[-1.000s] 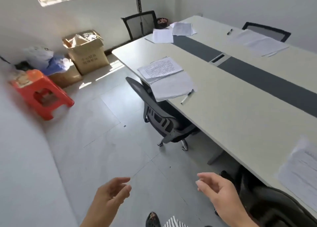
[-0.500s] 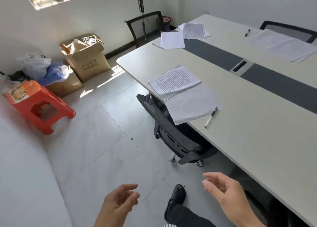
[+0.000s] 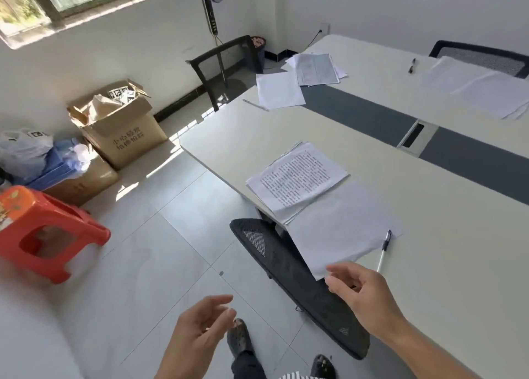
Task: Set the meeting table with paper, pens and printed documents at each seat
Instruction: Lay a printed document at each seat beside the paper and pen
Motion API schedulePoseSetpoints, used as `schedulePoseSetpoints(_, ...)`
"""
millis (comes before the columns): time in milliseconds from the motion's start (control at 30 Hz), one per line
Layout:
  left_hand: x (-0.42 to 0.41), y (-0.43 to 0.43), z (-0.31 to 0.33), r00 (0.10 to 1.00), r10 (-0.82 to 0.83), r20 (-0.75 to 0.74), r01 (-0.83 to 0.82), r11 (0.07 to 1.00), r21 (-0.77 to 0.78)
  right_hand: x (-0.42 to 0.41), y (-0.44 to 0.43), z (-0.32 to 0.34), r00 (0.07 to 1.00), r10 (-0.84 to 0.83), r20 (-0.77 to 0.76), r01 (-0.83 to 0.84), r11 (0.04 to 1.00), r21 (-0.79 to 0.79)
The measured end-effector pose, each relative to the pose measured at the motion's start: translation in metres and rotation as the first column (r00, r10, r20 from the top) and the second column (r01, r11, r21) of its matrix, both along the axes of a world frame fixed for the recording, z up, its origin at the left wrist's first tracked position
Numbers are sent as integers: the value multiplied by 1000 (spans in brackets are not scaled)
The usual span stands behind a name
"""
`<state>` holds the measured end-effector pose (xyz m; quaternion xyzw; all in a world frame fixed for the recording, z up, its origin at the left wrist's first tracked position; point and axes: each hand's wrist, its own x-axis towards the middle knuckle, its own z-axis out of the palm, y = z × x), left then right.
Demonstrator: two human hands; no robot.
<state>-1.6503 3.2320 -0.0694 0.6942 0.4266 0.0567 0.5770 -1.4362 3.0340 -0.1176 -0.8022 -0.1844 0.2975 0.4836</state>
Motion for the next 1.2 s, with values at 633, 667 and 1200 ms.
schedulePoseSetpoints(633, 247, 156, -58, 492, -820, -293, 857, 395, 331, 37, 75, -75, 884, -426, 194, 460, 713, -530)
schedulePoseSetpoints(667, 256, 145, -64, 405, -853, -328, 889, 285, 358, 44, 66, -80, 859, -470, 201, 496, 669, -554)
schedulePoseSetpoints(1200, 305, 43, -160, -189, -578, -794, 870, -473, 137, 118, -22, -133, 673, -734, 91, 645, 523, -556)
